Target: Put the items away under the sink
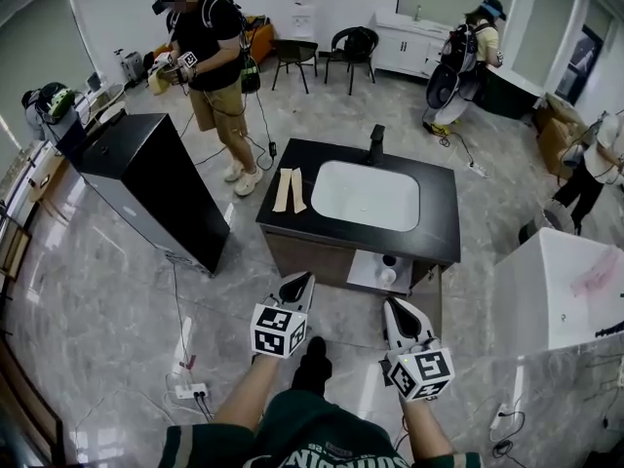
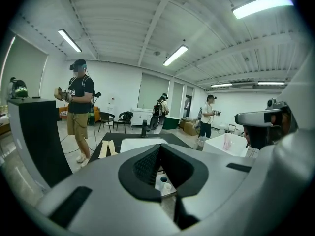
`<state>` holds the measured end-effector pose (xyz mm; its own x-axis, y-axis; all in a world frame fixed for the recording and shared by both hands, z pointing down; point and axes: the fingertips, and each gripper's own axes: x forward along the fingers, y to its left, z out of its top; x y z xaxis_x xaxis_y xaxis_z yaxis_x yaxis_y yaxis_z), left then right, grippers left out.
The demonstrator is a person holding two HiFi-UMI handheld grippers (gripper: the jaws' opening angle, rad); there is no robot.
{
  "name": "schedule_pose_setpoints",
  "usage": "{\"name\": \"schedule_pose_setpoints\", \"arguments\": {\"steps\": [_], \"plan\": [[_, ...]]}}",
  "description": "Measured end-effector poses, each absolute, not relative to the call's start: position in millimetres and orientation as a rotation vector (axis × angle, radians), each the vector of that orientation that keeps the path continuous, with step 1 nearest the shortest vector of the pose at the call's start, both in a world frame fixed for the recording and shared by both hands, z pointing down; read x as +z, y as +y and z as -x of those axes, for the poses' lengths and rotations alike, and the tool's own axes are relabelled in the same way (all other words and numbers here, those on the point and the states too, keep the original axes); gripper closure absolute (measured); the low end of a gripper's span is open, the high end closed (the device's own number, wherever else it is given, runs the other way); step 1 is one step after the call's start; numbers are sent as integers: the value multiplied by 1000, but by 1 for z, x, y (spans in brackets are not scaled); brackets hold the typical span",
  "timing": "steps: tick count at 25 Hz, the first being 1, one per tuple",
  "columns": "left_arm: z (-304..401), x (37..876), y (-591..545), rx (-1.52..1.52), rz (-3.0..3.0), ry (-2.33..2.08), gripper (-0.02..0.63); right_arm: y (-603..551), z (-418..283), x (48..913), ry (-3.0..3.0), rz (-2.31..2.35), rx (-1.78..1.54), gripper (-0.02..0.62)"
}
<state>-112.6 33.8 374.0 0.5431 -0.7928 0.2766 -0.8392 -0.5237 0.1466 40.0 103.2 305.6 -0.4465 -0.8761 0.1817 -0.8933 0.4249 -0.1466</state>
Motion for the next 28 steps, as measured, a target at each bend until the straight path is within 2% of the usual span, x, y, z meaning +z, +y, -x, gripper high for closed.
{"name": "schedule_pose_setpoints", "arguments": {"steps": [14,28], "plan": [[136,380,-123,292,-2540,-1320,595,-61,9,303,-2582,-1555,299,552],[138,402,-171,328,-2458,-1363,595,-121,3,323,-2576,-1510,383,552]]}}
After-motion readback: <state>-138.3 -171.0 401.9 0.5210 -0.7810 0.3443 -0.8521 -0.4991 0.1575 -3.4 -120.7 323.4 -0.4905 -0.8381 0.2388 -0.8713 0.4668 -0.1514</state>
